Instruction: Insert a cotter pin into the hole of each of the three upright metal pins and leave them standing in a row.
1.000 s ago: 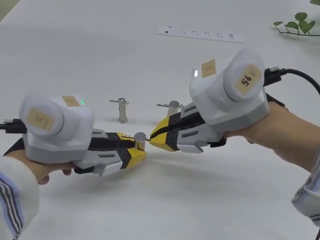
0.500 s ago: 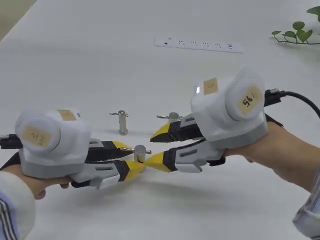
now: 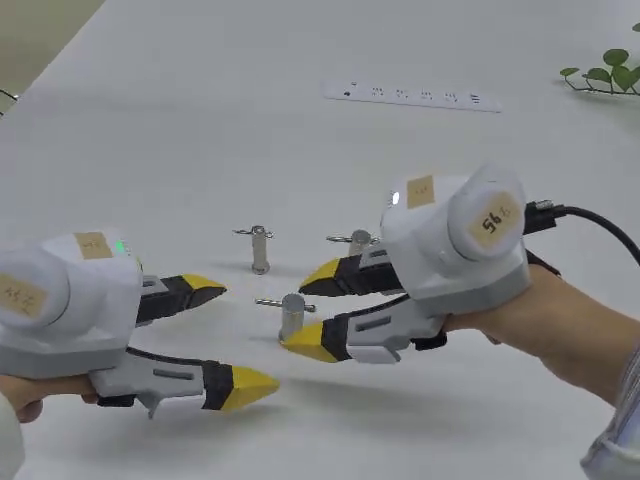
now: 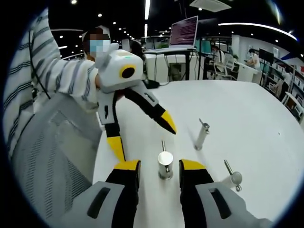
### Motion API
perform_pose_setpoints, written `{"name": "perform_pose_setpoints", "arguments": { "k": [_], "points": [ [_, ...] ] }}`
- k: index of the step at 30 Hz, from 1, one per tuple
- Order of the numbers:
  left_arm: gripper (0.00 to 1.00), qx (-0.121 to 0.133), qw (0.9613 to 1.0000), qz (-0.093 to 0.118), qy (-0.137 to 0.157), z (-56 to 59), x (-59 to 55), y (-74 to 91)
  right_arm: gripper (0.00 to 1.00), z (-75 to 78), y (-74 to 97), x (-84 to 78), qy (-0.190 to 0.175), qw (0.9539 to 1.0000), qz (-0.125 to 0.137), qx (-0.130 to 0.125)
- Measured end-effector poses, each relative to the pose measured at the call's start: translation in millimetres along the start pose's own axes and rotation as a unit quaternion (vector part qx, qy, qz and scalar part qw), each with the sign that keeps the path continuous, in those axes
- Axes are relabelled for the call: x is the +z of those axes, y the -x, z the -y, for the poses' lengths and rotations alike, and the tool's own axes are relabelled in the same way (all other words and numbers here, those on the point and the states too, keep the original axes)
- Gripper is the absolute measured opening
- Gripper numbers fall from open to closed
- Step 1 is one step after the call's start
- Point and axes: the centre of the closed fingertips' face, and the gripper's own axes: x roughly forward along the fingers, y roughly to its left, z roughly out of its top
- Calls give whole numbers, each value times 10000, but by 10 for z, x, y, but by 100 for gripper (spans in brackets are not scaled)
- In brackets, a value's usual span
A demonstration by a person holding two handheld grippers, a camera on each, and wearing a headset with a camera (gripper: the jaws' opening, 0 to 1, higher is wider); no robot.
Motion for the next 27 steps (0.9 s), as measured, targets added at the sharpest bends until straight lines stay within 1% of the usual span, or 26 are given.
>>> {"name": "perform_pose_setpoints", "arguments": {
  "k": [1, 3, 4, 6, 7, 9, 10, 11, 14, 16, 17, 21, 23, 25, 27],
  "points": [
    [68, 39, 10000, 46, -31, -10, 15, 17, 34, 0, -3, 5, -3, 10000, 6, 2],
    [64, 168, 9994, 289, -118, -45, 101, 55, 34, 6, -8, 15, -4, 10000, 18, -1],
    [59, 224, 9992, 335, -82, -54, 115, 81, 34, 10, -11, 17, -7, 10000, 19, -4],
    [55, 251, 9991, 347, -9, -62, 111, 107, 35, 19, -15, 17, -16, 10000, 17, -11],
    [55, 263, 9990, 362, -19, -64, 113, 112, 35, 20, -17, 16, -22, 10000, 12, -6],
    [57, 316, 9986, 424, 51, -82, 120, 134, 35, 19, -24, 14, -25, 10000, 5, -3],
    [58, 309, 9983, 477, 90, -80, 126, 153, 35, 19, -27, 13, -22, 10000, 0, -4],
    [58, 301, 9983, 484, 108, -79, 124, 164, 35, 16, -33, 9, -19, 10000, -13, -2],
    [60, 409, 9983, 400, 104, -118, 75, 198, 35, -2, -51, 1, -14, 10000, -37, 32],
    [62, 400, 9984, 328, 207, -121, 29, 214, 36, -25, -70, -12, 21, 9999, -86, 74],
    [65, 404, 9985, 296, 211, -125, 5, 224, 36, -32, -83, -16, 35, 9999, -104, 82],
    [78, 439, 9982, 271, 289, -139, -33, 265, 36, -33, -117, -8, 39, 9999, -105, 89],
    [83, 431, 9981, 169, 396, -140, -71, 279, 36, -31, -131, -8, 55, 9999, -122, 93],
    [88, 509, 9982, 181, 277, -163, -71, 288, 36, -31, -142, -11, 66, 9998, -141, 97],
    [96, 554, 9978, 197, 294, -177, -68, 296, 36, -31, -154, -19, 71, 9998, -165, 107]
  ]
}}
